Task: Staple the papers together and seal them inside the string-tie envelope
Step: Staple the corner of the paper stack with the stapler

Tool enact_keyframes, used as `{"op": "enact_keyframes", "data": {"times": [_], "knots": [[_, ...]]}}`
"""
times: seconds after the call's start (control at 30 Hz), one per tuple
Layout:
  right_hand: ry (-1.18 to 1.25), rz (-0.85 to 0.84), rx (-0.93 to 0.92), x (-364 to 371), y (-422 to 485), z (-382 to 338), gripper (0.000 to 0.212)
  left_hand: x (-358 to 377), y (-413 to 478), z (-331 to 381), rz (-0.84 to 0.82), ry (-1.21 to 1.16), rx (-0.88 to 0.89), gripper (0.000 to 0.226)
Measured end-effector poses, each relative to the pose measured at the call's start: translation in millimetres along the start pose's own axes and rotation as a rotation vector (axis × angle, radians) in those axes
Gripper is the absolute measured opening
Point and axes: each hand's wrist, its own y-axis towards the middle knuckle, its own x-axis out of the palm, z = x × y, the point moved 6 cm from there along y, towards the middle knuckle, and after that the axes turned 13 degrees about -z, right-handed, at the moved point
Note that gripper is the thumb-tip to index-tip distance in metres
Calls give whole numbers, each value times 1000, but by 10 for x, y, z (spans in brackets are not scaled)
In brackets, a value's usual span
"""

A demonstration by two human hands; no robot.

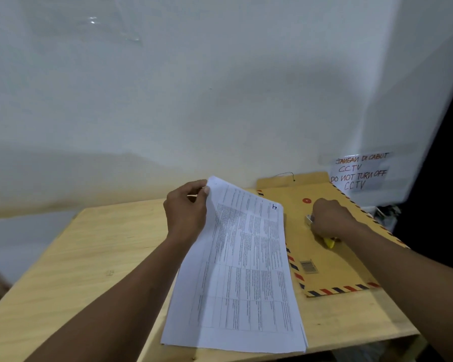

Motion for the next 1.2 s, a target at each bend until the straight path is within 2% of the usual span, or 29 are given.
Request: {"op": "enact_keyframes", "data": {"times": [0.07, 0.17, 0.27, 0.4, 0.6, 0.83, 1.0, 1.2], "knots": [[344, 20, -119, -121, 5, -189, 17, -21, 7, -3, 3, -35, -14, 14], [945, 4, -383, -404, -90, -674, 5, -59, 22, -62, -10, -110, -48, 12], [1275, -113, -610, -607, -236, -1228, 13, -100, 29, -100, -20, -187, -67, 11], [1247, -217, -747, -628, -310, -1727, 22, -154, 18, -107, -15, -224, -77, 9], [1102, -275, -861, -554, -299, -1948, 35, -198, 18, -129, -17, -285, -110, 9], [1056, -320, -883, -604, -244, -2010, 34, -200, 54, -164, 1, -299, -109, 10], [1073, -428, -883, -530, -229, -2029, 21, -169, 87, -180, -8, -317, -114, 10], [1046, -411, -874, -441, -228, -2104, 28, -131, 75, -185, -26, -316, -128, 7]]}}
